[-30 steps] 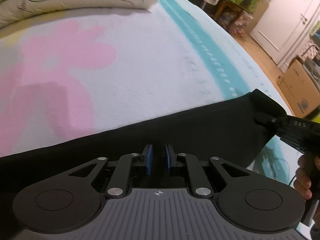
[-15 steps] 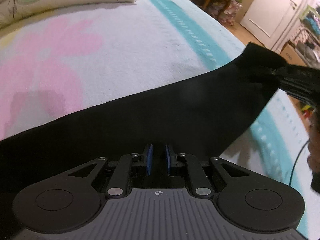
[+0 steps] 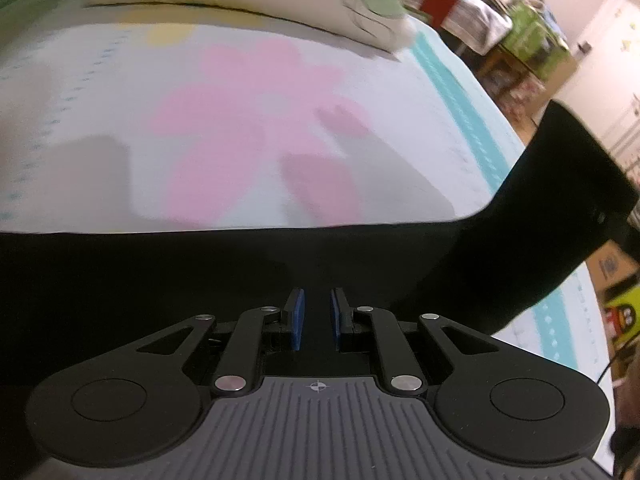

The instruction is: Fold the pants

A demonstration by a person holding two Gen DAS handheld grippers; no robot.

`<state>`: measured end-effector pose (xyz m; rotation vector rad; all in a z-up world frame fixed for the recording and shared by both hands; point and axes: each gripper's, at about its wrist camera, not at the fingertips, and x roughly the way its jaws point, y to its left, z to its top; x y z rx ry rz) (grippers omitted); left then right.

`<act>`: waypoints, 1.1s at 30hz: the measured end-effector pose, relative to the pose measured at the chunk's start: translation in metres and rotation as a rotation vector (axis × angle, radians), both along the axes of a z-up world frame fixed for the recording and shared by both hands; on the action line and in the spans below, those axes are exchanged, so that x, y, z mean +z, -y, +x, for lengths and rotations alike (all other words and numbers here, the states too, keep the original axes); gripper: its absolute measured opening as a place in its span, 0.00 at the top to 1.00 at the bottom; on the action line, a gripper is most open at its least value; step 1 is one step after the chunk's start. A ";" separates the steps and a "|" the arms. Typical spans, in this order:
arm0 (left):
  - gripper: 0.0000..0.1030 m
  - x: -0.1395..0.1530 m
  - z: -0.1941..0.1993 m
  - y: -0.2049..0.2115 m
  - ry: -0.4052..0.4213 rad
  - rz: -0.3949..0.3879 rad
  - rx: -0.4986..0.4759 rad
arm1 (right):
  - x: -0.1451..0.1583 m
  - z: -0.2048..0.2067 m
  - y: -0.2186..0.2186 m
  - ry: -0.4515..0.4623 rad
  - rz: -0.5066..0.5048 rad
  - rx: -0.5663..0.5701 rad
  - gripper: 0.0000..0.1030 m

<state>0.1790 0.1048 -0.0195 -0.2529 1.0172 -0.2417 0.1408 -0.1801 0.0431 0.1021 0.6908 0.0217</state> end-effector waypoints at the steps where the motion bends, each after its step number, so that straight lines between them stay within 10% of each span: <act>1: 0.86 0.001 -0.001 -0.008 0.001 -0.001 0.011 | -0.002 0.000 -0.015 -0.002 -0.008 0.023 0.92; 15: 0.86 -0.006 -0.001 -0.064 -0.024 -0.100 0.096 | -0.103 -0.032 -0.174 -0.114 -0.319 0.257 0.86; 21: 0.85 -0.002 -0.005 -0.070 0.001 -0.150 0.070 | -0.103 -0.033 -0.175 -0.114 -0.280 0.285 0.66; 33: 0.78 -0.006 -0.003 -0.049 -0.018 -0.176 0.044 | -0.072 -0.059 -0.169 -0.064 -0.147 0.433 0.63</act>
